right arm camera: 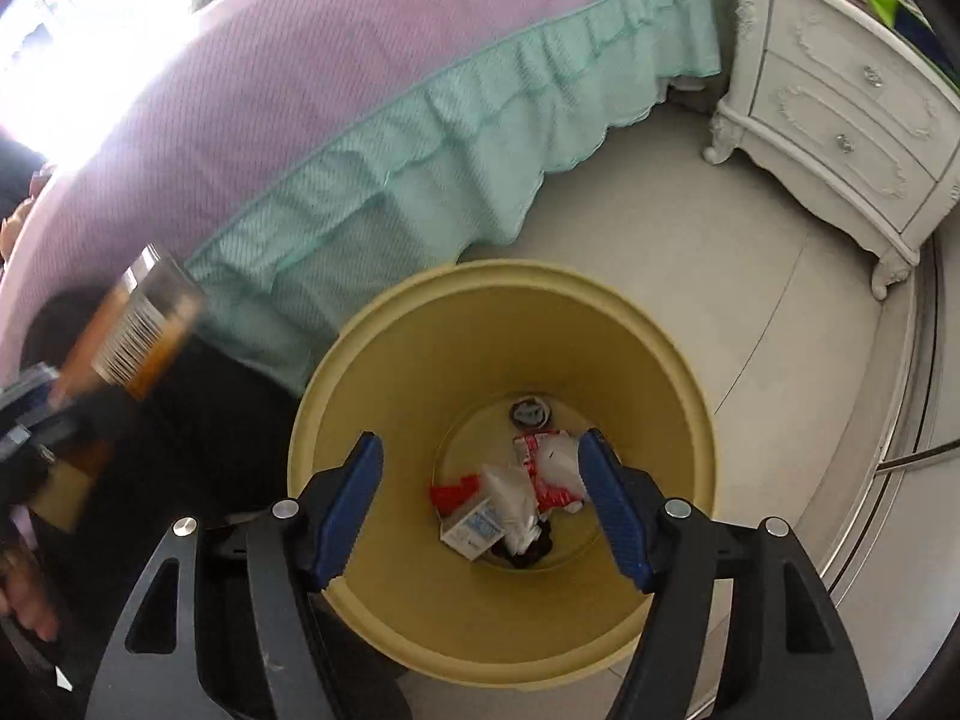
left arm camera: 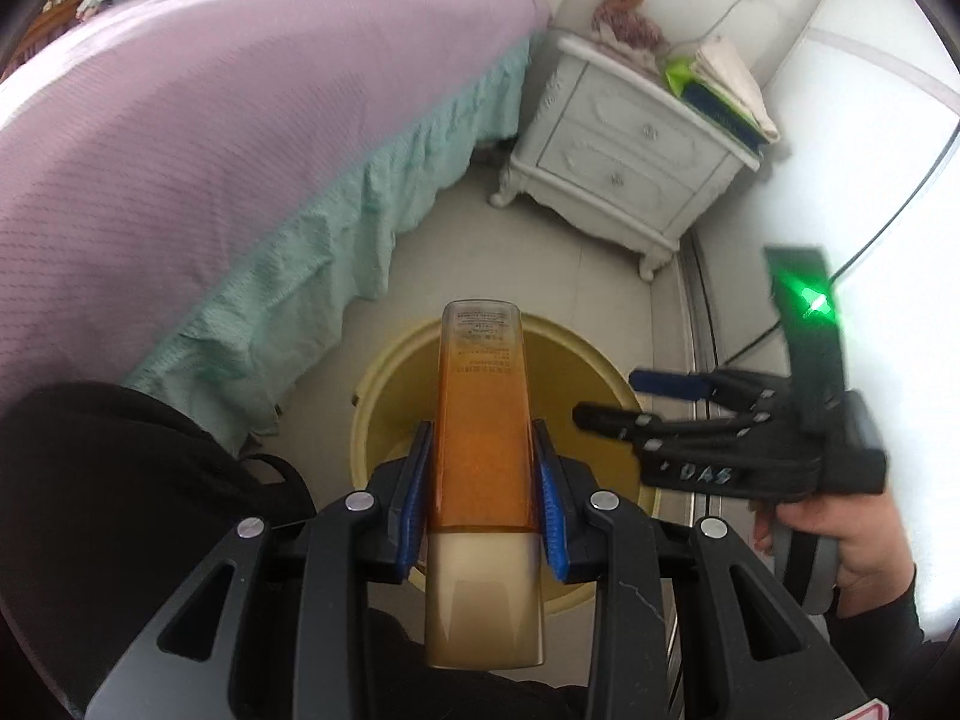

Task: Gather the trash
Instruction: 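Carry both items over the yellow bin and open both grippers, then move both grippers back to the bed toward the red snack bag, then grasp the red snack bag with the left gripper, then grasp the tan teddy bear with the right gripper, then carry the bag and bear over the yellow bin and open both grippers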

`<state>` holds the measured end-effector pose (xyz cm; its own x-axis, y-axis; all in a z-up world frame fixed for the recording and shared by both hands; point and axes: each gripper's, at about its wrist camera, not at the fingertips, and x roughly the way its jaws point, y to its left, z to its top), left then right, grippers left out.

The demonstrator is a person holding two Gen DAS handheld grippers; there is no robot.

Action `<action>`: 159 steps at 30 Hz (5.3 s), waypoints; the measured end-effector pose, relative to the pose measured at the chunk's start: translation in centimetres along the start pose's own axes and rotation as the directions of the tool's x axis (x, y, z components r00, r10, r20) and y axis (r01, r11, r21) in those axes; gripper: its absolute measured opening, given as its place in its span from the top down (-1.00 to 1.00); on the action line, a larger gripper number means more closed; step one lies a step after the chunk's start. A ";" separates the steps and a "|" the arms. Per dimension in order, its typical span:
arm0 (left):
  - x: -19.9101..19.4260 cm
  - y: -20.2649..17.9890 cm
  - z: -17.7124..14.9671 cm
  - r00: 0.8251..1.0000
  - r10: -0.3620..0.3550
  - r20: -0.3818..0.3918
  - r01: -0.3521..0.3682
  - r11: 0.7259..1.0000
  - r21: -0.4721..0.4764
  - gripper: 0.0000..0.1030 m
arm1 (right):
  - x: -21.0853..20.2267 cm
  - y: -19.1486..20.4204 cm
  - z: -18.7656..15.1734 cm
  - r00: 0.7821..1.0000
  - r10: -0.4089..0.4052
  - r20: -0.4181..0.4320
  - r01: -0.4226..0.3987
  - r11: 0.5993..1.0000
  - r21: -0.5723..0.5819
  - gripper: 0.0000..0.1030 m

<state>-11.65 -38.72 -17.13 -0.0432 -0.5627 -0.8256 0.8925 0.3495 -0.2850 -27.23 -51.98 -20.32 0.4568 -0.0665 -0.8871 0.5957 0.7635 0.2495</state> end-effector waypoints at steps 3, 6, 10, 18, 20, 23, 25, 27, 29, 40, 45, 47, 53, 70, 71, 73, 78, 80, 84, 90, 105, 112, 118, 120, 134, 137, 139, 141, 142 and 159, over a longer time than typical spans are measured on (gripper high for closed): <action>1.1 -0.8 -0.2 1.000 -0.010 -0.029 0.011 1.000 0.020 0.38 | -0.7 -0.8 -0.1 1.000 -0.003 0.020 0.003 1.000 0.010 -0.28; 2.2 -1.6 -0.3 0.998 -0.019 -0.056 0.021 0.999 0.032 0.38 | -1.5 -1.6 -0.2 0.999 -0.013 0.037 0.012 0.999 0.032 -0.28; 3.7 -2.9 -0.3 0.996 -0.032 -0.088 0.037 0.998 0.058 0.38 | -2.1 -3.2 -0.4 0.998 -0.028 0.052 0.024 0.997 0.067 -0.28; 6.0 -6.3 0.6 0.991 -0.093 -0.096 0.106 0.985 0.134 -0.69 | -3.5 -5.2 -0.7 0.994 -0.064 0.090 0.052 0.991 0.124 -0.28; 6.2 -6.5 0.8 0.991 -0.094 -0.096 0.106 0.985 0.133 -0.69 | -3.7 -5.3 -0.7 0.994 -0.064 0.093 0.052 0.990 0.127 -0.28; 5.6 -5.5 1.0 0.994 -0.077 -0.081 0.086 0.990 0.109 -0.69 | -3.7 -5.2 -0.7 0.994 -0.054 0.090 0.043 0.992 0.119 -0.28; 5.0 -4.6 1.1 0.996 -0.053 -0.069 0.059 0.994 0.092 -0.69 | -3.7 -4.7 -0.7 0.995 -0.044 0.088 0.034 0.994 0.106 -0.28; 4.0 -3.5 1.2 0.998 -0.031 -0.046 0.034 0.997 0.069 -0.69 | -3.6 -4.0 -0.6 0.996 -0.024 0.087 0.016 0.995 0.094 -0.28; 2.8 -2.5 1.4 1.000 -0.017 -0.018 0.018 0.999 0.049 -0.69 | -3.7 -3.2 -0.4 0.996 0.003 0.089 -0.010 0.997 0.078 -0.28; -7.0 1.6 2.3 0.966 0.129 0.224 -0.123 0.992 -0.039 -0.78 | -6.9 4.1 1.4 0.944 0.236 0.231 -0.215 0.970 -0.110 -0.34; -11.6 4.2 1.8 0.924 0.239 0.299 -0.215 0.970 -0.112 -0.83 | -8.8 8.2 2.8 0.897 0.319 0.306 -0.253 0.938 -0.235 -0.45; -13.3 5.5 1.5 0.906 0.284 0.315 -0.247 0.957 -0.151 -0.84 | -9.3 10.2 3.4 0.879 0.348 0.325 -0.259 0.923 -0.286 -0.49; -18.2 9.9 0.0 0.838 0.424 0.344 -0.337 0.897 -0.286 -0.87 | -9.9 16.8 5.3 0.816 0.468 0.339 -0.316 0.853 -0.416 -0.67; -31.7 24.1 -6.0 0.585 0.763 0.275 -0.491 0.603 -0.629 -0.92 | -8.1 37.7 9.2 0.658 0.714 0.241 -0.385 0.593 -0.707 -0.84; -32.5 25.1 -6.2 0.567 0.782 0.259 -0.505 0.579 -0.640 -0.92 | -7.9 38.7 9.4 0.645 0.728 0.233 -0.392 0.577 -0.716 -0.84; -34.0 27.5 -6.2 0.536 0.812 0.230 -0.528 0.535 -0.659 -0.92 | -7.6 40.5 9.8 0.645 0.735 0.207 -0.405 0.560 -0.723 -0.84; -36.9 32.7 -6.5 0.500 0.843 0.200 -0.549 0.487 -0.679 -0.92 | -6.4 44.5 11.6 0.642 0.754 0.137 -0.470 0.528 -0.707 -0.84; -37.6 34.8 -6.2 0.483 0.850 0.209 -0.577 0.488 -0.655 -0.92 | -5.8 46.0 12.2 0.646 0.755 0.114 -0.476 0.515 -0.713 -0.84; -37.5 39.1 -4.6 0.528 0.828 0.191 -0.639 0.535 -0.552 -0.92 | -5.1 48.1 12.8 0.659 0.747 0.085 -0.480 0.505 -0.717 -0.84; -37.0 43.9 -3.3 0.629 0.753 0.196 -0.643 0.645 -0.413 -0.92 | -3.6 50.2 13.8 0.687 0.724 0.057 -0.479 0.511 -0.714 -0.84; -35.8 48.6 -3.6 0.768 0.620 0.162 -0.506 0.742 -0.439 0.15 | -2.3 53.7 14.3 0.716 0.698 0.008 -0.465 0.485 -0.741 -0.84; -37.8 46.5 -5.3 0.756 0.611 0.236 -0.439 0.740 -0.509 0.31 | -2.5 55.5 14.2 0.725 0.689 0.006 -0.445 0.474 -0.760 -0.84; -40.0 44.0 -7.7 0.705 0.636 0.313 -0.383 0.713 -0.588 0.30 | -1.5 58.4 14.7 0.745 0.667 0.007 -0.421 0.479 -0.770 -0.84; -41.0 43.5 -8.7 0.674 0.660 0.333 -0.362 0.687 -0.630 0.29 | -0.6 59.7 15.1 0.761 0.649 0.001 -0.419 0.493 -0.763 -0.84; -40.9 43.8 -9.5 0.677 0.651 0.342 -0.287 0.662 -0.693 0.29 | 6.3 68.5 17.6 0.915 0.401 0.056 -0.219 0.607 -0.764 -0.24; -40.5 43.6 -9.4 0.684 0.645 0.341 -0.282 0.665 -0.692 0.29 | 6.3 68.7 17.1 0.914 0.399 0.076 -0.192 0.591 -0.783 -0.15; -40.4 43.1 -9.3 0.684 0.645 0.342 -0.283 0.667 -0.689 0.29 | 5.7 68.0 16.5 0.905 0.416 0.083 -0.192 0.575 -0.796 -0.13; -40.4 42.6 -9.4 0.684 0.641 0.350 -0.282 0.673 -0.684 0.29 | 4.8 67.3 15.9 0.898 0.432 0.085 -0.194 0.561 -0.805 -0.12; -40.4 42.3 -9.4 0.684 0.639 0.353 -0.283 0.677 -0.679 0.29 | 4.3 66.7 15.6 0.893 0.442 0.085 -0.197 0.553 -0.810 -0.12; -35.4 27.5 -9.2 0.746 0.506 0.433 -0.207 0.794 -0.572 0.29 | -3.5 46.6 11.8 0.808 0.585 -0.066 -0.459 0.555 -0.694 -0.11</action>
<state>10.28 -2.27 -0.21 0.6138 -0.5672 -0.5492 0.4609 0.8222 -0.3340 6.73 -23.76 -1.01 0.6738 0.4356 -0.5968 -0.3374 0.9000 0.2759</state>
